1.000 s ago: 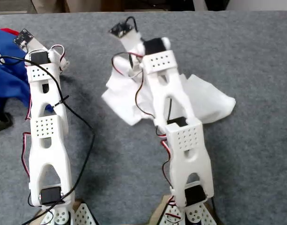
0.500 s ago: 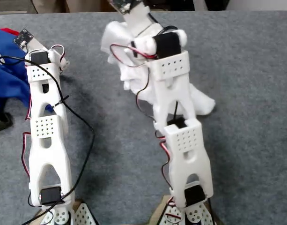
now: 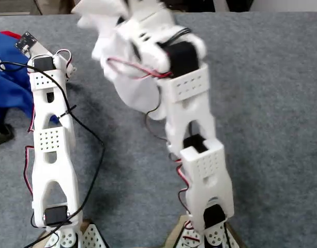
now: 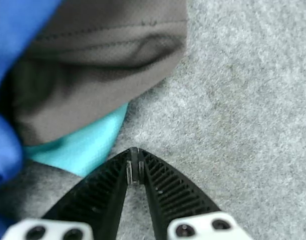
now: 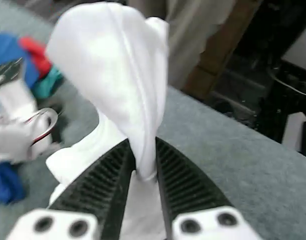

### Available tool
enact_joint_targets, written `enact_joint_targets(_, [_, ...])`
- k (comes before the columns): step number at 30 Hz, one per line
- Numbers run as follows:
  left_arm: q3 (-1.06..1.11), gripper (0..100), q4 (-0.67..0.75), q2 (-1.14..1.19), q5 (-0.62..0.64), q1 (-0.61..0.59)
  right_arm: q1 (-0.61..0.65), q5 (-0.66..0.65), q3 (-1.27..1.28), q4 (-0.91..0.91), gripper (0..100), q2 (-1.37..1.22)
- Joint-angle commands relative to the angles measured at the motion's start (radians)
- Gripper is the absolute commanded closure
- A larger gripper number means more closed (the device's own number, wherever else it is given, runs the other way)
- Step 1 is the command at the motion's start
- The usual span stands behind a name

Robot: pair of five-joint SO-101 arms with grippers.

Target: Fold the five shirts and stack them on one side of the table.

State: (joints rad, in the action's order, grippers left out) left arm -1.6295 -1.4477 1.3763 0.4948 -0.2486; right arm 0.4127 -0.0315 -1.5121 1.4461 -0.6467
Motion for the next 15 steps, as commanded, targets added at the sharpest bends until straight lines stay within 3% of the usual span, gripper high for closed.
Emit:
enact_joint_targets(1, [-0.044,98,-0.003,-0.031,0.008,0.000,-0.142,0.038,-0.013,-0.049,98.3,0.054])
enact_joint_targets(15, [-0.044,98,-0.011,-0.031,0.003,0.023,-0.499,0.041,0.101,0.250,98.3,-0.194])
